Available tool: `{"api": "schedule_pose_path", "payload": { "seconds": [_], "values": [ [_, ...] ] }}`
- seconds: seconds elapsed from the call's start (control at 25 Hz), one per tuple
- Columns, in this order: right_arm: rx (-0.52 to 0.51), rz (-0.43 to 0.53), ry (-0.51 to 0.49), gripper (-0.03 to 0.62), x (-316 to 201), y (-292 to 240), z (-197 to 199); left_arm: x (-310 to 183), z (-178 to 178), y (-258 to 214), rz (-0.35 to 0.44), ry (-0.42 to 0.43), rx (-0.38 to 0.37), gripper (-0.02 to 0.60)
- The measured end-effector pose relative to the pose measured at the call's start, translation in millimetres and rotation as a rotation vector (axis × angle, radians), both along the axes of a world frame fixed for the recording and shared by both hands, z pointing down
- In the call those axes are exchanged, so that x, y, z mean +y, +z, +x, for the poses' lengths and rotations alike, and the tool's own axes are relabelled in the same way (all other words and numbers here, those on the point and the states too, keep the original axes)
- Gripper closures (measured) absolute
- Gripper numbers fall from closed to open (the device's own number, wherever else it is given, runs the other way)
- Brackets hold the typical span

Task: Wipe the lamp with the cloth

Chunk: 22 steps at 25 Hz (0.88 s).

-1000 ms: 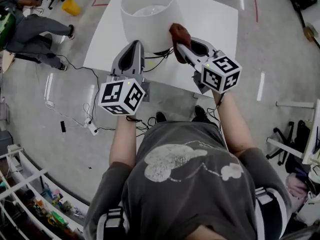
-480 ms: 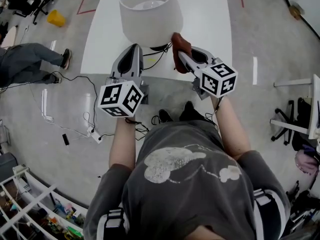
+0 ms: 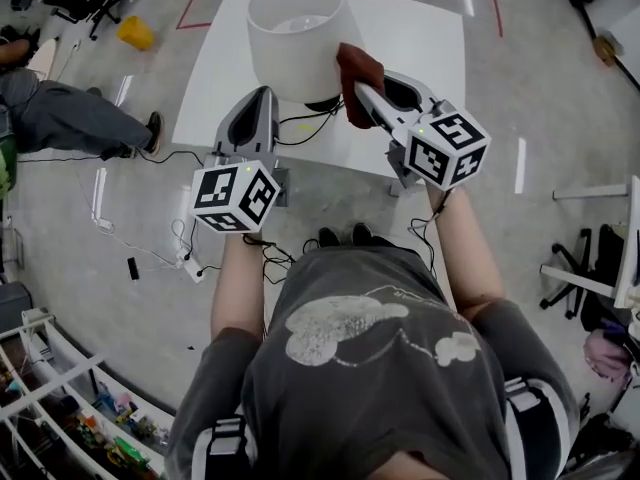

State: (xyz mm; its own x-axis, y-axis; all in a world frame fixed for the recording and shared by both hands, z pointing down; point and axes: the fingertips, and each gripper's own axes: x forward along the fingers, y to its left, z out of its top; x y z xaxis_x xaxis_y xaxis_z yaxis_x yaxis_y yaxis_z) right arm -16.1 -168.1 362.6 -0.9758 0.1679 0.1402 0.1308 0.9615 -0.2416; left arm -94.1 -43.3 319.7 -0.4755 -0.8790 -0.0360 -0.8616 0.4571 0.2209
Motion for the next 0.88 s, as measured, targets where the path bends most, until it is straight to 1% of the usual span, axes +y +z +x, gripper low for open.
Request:
{"api": "schedule_pose_path", "payload": {
  "seconds": [0.12, 0.2, 0.28, 0.44, 0.56, 0.64, 0.88],
  "values": [
    [-0.055, 0.003, -0.049, 0.503, 3.3, -25.4, -19.5, 10.5, -12.0, -12.6, 0.009, -0.059, -0.021, 0.574],
    [-0.072, 0.010, -0.081, 0.503, 10.1, -35.1, -35.7, 19.9, -19.4, -16.0, 0.012, -0.090, -0.027, 0.574],
    [-0.089, 0.012, -0.103, 0.503, 15.7, -43.2, -43.9, 25.1, -20.1, -18.2, 0.006, -0.104, -0.036, 0.574],
    [-0.124, 0.006, -0.115, 0.503, 17.5, -56.5, -43.7, 22.3, -16.0, -24.0, 0.001, -0.105, -0.051, 0.574],
    [-0.127, 0.001, -0.114, 0.503, 26.4, -54.1, -43.9, 21.6, -22.9, -23.1, -0.008, -0.084, -0.054, 0.574],
    [-0.132, -0.008, -0.103, 0.503, 33.5, -50.6, -45.5, 21.7, -32.5, -21.7, -0.004, -0.055, -0.052, 0.574],
    [-0.177, -0.040, -0.007, 0.503, 42.4, -46.5, -49.5, 10.8, -63.9, -10.3, -0.007, 0.082, -0.025, 0.574]
  ]
}}
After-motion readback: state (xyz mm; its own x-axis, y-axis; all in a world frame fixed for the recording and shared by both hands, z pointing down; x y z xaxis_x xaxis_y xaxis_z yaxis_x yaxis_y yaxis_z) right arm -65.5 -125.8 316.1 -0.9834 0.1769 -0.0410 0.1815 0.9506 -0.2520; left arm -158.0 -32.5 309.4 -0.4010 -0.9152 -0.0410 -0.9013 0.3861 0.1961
